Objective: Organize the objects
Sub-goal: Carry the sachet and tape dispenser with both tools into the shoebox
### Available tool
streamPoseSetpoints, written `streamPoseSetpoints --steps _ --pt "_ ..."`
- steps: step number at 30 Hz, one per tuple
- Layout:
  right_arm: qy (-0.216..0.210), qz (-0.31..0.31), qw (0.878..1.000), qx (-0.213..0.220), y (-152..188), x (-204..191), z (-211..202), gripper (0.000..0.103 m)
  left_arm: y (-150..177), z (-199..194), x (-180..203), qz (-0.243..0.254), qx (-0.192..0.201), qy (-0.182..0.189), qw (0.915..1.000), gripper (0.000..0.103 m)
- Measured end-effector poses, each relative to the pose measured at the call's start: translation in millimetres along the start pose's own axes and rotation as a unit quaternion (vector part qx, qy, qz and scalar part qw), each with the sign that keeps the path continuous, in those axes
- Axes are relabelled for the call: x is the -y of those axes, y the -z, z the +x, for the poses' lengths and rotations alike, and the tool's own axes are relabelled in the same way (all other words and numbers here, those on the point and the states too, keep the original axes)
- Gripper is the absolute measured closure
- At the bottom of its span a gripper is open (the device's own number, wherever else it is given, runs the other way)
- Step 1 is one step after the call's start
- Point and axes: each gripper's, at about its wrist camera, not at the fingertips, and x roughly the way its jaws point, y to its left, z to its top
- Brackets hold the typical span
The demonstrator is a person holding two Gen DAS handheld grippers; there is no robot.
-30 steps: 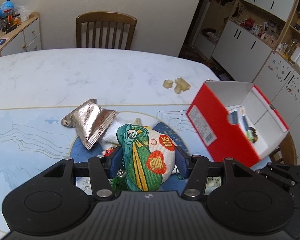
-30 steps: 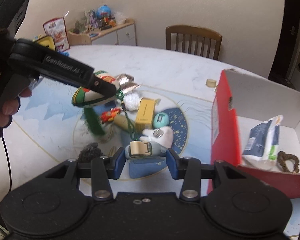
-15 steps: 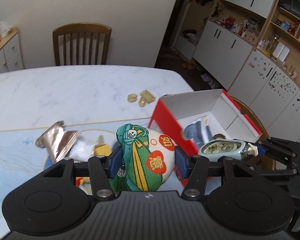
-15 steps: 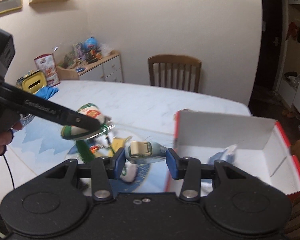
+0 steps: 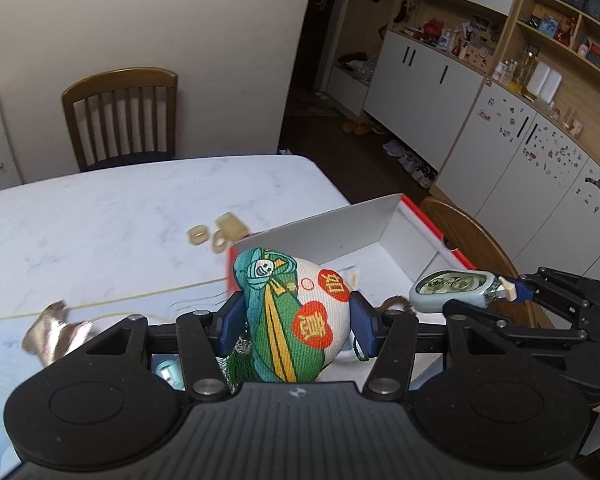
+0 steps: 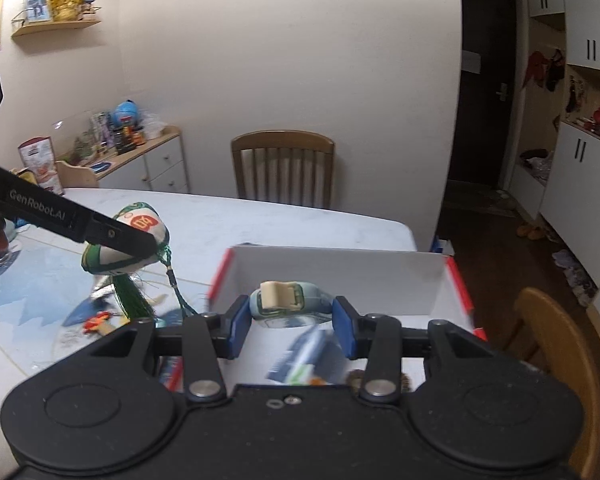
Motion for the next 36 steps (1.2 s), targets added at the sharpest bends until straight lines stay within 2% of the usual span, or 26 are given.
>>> streamPoseSetpoints --steps 9,16,27,36 --pt "0.018 0.009 1.000 -0.012 12.2 48.6 14.4 0.061 -28.9 41.6 48.9 0.015 -0.008 0.005 0.9998 0.048" --pt "0.017 0.007 0.999 -0.034 20.1 73.6 40.8 0.061 -39.4 84.2 68.4 0.015 -0.028 -0.010 0.9994 0.048" --pt "0.005 -0.012 0.998 -0.067 27.2 85.6 89.1 0.061 -34.5 150.0 64.4 0.006 -0.082 -0.064 0.9945 0.048" --pt "-0.016 -0.035 0.994 -0.104 33.7 87.6 109.1 0.061 -26.0 182.7 59.2 -0.005 -0.117 -0.079 0.9900 0.048"
